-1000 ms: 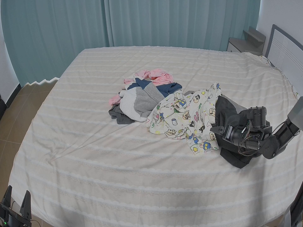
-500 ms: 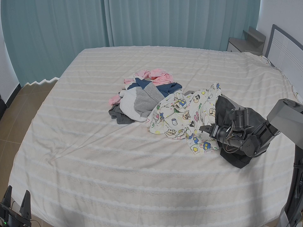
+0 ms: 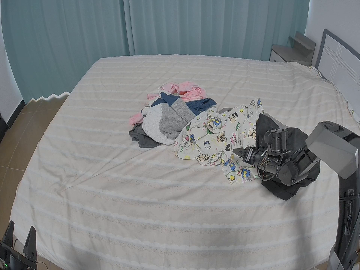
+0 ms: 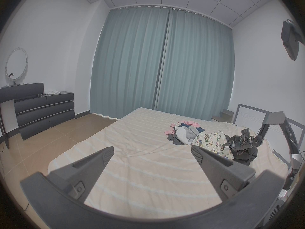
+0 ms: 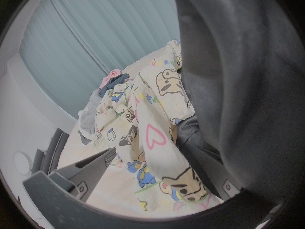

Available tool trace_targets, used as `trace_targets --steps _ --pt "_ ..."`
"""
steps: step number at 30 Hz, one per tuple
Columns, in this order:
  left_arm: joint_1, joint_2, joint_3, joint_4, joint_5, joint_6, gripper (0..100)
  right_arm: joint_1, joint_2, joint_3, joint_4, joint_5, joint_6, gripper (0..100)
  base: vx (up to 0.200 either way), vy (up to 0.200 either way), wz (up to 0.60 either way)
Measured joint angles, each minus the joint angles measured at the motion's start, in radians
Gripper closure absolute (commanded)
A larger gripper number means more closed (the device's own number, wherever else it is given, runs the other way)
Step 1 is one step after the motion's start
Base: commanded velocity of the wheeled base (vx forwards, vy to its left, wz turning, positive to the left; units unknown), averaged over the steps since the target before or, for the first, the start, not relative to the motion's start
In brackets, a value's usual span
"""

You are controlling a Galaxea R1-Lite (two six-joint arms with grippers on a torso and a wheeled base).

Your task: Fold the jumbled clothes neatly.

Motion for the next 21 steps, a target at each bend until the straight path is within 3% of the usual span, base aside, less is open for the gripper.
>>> trace_targets --steps 8,9,15,21 --pt "0.000 0.000 0.000 0.000 0.001 -0.001 0 0.026 0.068 -0.076 0.004 -0.061 -0.034 0 0.000 0.000 0.00" --pt "0.000 0.000 0.000 0.000 0.001 -0.001 0 0.031 0.074 -0.081 0.005 -0.061 -0.038 100 0.000 0.000 0.00" --pt "0.000 0.000 0.000 0.000 0.003 -0.009 0 0.047 0.095 -0.102 0.000 -0.065 -0.044 100 0.000 0.000 0.00" --pt "0.000 0.000 0.000 0.000 0.003 -0.009 0 0.044 0.085 -0.097 -0.002 -0.110 -0.043 100 0.000 0.000 0.00"
